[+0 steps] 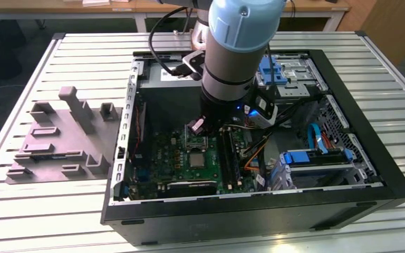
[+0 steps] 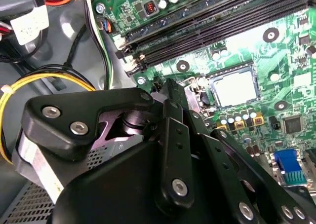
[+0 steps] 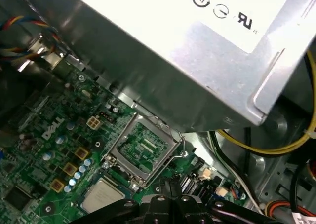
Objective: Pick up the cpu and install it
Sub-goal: 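Close the cpu cover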
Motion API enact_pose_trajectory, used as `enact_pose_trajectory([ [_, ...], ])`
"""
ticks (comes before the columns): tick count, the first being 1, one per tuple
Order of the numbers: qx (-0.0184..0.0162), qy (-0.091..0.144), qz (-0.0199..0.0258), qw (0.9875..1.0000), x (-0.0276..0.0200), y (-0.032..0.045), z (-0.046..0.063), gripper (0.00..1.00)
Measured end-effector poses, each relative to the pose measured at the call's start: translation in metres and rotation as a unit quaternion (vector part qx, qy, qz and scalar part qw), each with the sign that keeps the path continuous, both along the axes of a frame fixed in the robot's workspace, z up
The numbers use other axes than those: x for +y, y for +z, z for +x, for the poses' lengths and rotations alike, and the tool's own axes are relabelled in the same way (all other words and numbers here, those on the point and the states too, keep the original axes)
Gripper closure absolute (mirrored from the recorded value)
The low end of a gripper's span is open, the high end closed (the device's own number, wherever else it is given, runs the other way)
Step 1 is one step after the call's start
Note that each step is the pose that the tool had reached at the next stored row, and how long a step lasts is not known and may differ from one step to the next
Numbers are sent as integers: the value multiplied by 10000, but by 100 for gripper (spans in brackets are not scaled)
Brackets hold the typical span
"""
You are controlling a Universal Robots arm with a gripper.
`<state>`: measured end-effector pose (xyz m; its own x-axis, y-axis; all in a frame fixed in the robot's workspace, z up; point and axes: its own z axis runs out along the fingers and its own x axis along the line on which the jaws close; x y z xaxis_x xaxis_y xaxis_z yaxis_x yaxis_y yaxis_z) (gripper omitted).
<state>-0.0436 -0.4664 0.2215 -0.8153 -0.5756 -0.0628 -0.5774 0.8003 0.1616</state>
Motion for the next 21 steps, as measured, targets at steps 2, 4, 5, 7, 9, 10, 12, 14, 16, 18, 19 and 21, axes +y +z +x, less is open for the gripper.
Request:
enact_pose_trajectory([
  [2,0,169,3,9999,1,-7,0,89],
  [4,0,297,7,9996,0,-10,2,89],
  [5,0,305,11,9995,1,-11,7,89],
  [7,-1,306,21,9995,10,-15,22,89],
  [9,-1,306,24,9995,25,-17,36,89],
  [10,-1,306,24,9995,35,-18,42,89],
  [12,-1,306,24,9995,62,-21,53,89],
  [14,-1,307,24,9995,89,-23,63,89],
  [16,-1,307,24,9995,104,-26,69,89],
  [18,-1,307,29,9995,108,-29,71,89],
  [19,-1,307,34,9995,109,-30,72,89],
  [21,-2,307,61,9995,112,-33,73,89],
])
